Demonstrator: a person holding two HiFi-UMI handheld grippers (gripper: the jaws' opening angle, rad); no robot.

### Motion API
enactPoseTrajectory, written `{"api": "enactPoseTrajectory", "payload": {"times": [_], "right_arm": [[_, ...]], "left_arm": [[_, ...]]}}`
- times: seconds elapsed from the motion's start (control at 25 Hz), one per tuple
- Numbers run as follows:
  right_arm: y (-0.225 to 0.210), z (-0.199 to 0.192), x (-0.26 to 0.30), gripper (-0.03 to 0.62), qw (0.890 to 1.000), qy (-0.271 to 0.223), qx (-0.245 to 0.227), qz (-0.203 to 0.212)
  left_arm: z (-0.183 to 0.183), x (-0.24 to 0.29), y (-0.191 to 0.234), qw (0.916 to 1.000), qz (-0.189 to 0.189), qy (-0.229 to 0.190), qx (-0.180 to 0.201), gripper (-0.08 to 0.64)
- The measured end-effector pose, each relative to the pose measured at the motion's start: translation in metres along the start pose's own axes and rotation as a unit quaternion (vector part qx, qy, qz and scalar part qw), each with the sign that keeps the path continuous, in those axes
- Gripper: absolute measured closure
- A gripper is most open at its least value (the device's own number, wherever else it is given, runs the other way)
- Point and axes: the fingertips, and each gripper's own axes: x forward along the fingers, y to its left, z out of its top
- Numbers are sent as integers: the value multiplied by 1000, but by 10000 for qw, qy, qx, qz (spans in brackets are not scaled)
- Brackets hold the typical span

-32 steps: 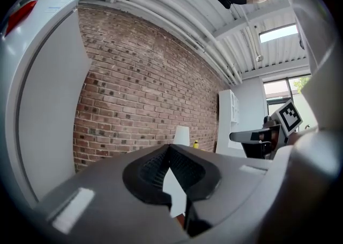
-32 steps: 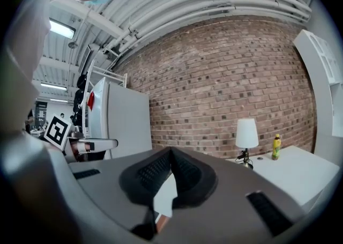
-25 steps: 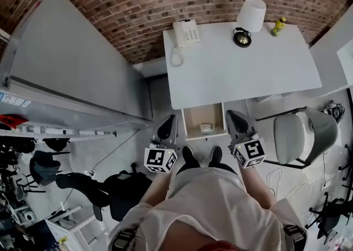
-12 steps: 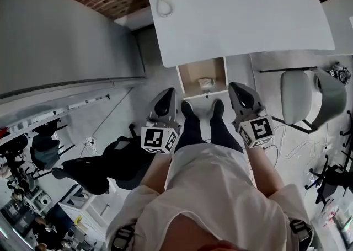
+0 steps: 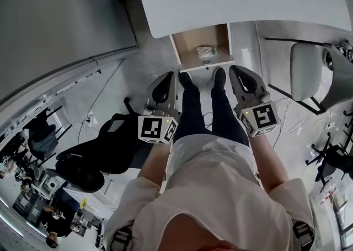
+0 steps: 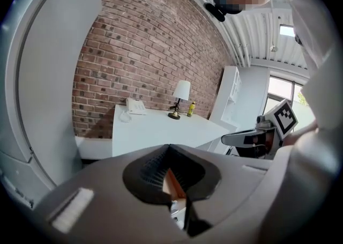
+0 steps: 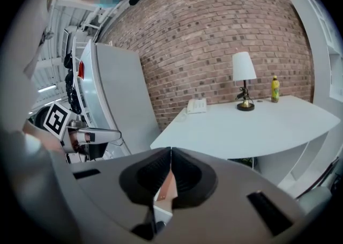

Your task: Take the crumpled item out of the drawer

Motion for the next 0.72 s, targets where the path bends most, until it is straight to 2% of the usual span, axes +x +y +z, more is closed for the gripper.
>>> {"api": "enactPoseTrajectory", "payload": {"times": [0.32,0.72], "right_arm": [[-17,-67,32,592,9986,482,224,17],[-24,-132,59,591,9948,920,433,14]], "left_arm": [[-77,21,9,9982,35,596,-88,551],[-149,32,29,9936,307,1036,-318,551]]}}
